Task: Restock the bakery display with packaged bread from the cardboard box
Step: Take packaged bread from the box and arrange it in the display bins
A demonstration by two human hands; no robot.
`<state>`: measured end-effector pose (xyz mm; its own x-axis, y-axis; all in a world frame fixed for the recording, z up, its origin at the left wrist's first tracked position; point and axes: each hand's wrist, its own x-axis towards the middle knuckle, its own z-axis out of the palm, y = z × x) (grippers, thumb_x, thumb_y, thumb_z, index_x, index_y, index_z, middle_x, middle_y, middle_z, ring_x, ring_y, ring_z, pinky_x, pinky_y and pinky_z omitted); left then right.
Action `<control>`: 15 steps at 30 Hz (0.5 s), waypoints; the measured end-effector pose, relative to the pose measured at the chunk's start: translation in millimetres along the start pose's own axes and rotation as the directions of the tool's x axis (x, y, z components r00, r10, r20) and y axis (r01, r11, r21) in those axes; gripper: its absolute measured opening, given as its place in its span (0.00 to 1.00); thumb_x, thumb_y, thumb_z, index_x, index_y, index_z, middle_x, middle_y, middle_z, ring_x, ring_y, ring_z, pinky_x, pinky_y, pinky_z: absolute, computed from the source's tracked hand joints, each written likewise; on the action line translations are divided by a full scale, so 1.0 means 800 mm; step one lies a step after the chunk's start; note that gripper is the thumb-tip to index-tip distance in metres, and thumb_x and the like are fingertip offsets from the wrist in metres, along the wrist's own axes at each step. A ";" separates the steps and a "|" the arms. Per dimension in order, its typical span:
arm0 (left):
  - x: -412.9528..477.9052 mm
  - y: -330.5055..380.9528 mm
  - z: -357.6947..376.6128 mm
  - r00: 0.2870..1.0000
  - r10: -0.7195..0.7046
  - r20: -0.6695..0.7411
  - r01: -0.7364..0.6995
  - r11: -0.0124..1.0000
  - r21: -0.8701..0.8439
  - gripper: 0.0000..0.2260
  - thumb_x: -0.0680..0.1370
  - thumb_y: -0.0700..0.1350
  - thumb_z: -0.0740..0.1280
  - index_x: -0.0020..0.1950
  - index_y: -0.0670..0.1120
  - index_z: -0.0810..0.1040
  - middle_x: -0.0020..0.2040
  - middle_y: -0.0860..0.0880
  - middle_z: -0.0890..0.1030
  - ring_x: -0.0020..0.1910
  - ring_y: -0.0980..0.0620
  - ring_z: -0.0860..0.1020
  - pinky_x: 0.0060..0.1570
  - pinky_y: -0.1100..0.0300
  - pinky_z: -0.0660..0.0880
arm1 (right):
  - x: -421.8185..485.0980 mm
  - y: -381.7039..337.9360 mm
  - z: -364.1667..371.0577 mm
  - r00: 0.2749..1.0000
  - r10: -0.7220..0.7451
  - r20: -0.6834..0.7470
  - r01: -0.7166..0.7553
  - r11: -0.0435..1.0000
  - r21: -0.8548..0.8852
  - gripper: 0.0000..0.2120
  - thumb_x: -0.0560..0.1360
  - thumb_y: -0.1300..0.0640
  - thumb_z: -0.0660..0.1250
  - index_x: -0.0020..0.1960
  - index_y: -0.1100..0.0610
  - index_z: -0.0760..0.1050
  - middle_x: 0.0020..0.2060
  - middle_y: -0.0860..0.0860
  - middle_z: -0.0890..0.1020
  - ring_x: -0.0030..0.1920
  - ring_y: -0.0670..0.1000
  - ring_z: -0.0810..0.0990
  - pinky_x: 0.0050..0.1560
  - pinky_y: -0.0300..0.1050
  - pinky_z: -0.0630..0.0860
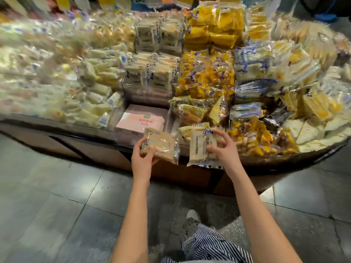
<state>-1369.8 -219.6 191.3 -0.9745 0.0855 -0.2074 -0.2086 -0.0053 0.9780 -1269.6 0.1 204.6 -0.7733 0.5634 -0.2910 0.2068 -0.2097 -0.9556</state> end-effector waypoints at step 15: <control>0.206 0.035 -0.037 0.971 -0.025 -0.237 0.043 0.996 0.072 0.20 0.78 0.41 0.69 0.55 0.68 0.76 0.69 0.50 0.72 0.65 0.45 0.75 0.61 0.42 0.76 | 0.214 -0.036 0.146 0.988 -0.073 0.134 0.107 0.960 -0.261 0.30 0.74 0.71 0.68 0.65 0.40 0.74 0.67 0.49 0.76 0.67 0.49 0.74 0.58 0.48 0.80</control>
<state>-1538.8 -235.3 183.5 -0.9608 -0.1530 -0.2313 -0.2440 0.0701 0.9672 -1478.0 9.6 187.4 -0.8598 0.4647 -0.2115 0.2724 0.0672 -0.9598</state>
